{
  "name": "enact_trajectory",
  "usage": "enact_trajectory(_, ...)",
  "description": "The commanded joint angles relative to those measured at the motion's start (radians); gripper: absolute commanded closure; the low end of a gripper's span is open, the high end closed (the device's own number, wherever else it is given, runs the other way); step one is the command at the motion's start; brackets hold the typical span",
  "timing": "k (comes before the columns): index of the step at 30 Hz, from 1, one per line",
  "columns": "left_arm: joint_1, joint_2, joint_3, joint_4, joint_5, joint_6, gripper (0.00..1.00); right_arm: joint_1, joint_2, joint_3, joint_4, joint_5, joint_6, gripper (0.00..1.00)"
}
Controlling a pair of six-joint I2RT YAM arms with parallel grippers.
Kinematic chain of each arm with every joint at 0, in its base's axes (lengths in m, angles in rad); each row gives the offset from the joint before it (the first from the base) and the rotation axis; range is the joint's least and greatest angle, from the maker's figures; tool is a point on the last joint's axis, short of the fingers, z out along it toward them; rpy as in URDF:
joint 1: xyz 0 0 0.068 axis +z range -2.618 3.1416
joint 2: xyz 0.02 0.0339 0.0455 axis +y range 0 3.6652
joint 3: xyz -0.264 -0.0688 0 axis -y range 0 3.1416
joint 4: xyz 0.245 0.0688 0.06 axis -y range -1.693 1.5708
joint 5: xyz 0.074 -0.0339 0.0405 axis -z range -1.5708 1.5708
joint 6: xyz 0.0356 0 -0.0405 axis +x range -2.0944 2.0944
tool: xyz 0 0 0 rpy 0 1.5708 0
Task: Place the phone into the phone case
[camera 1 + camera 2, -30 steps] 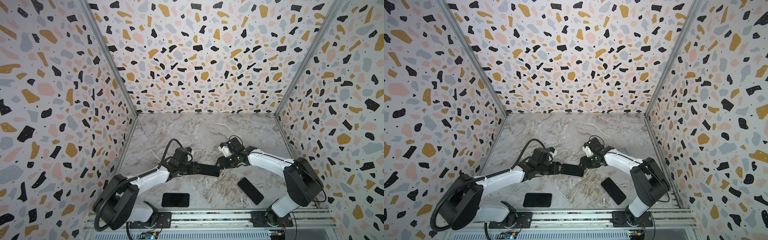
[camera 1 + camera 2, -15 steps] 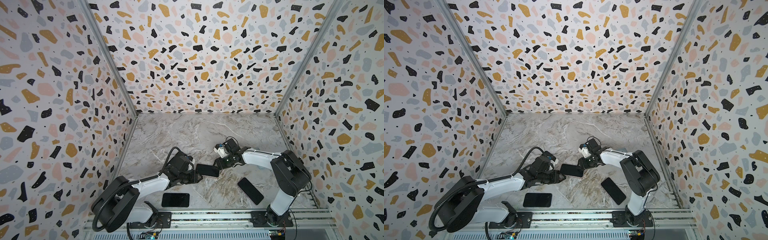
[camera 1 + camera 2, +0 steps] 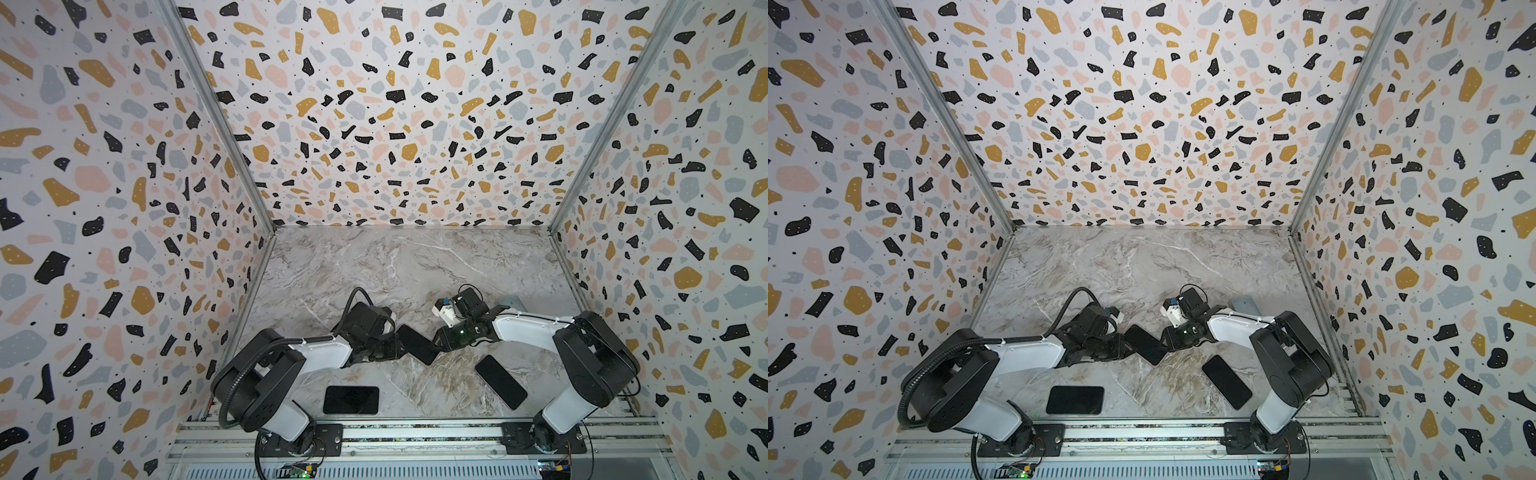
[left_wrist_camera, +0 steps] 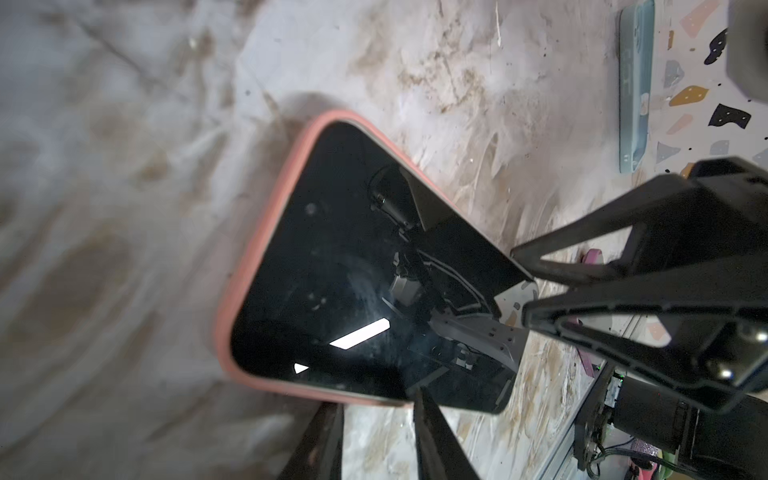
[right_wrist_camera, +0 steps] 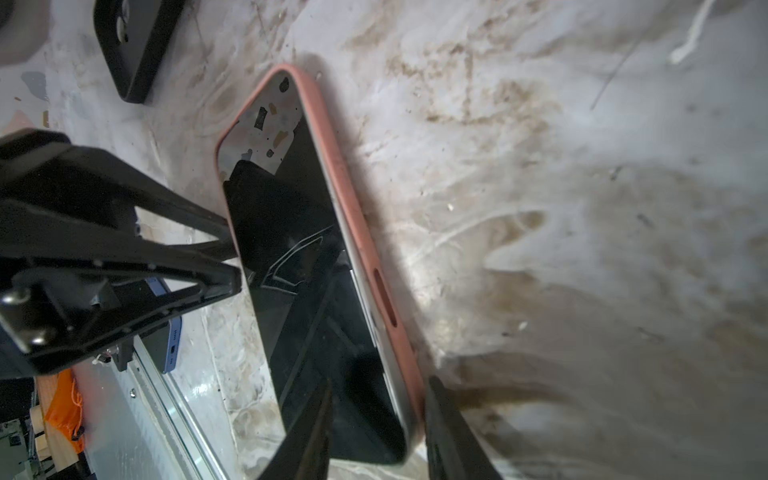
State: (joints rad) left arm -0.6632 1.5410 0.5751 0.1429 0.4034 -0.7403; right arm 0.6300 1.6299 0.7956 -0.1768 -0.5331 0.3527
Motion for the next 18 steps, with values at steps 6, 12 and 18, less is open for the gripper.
enact_trajectory(6, -0.004, 0.131, 0.114, 0.047, 0.018, 0.049, 0.76, 0.055, -0.083, -0.076, 0.067, -0.060, 0.083, 0.68)
enact_trajectory(12, -0.008, 0.083, 0.105, 0.004, 0.067, -0.012, 0.77, 0.062, -0.148, -0.110, 0.044, -0.013, 0.172, 0.67)
enact_trajectory(18, -0.113, -0.017, 0.165, -0.193, -0.013, -0.099, 0.77, 0.062, -0.206, -0.107, -0.051, 0.112, 0.371, 0.61)
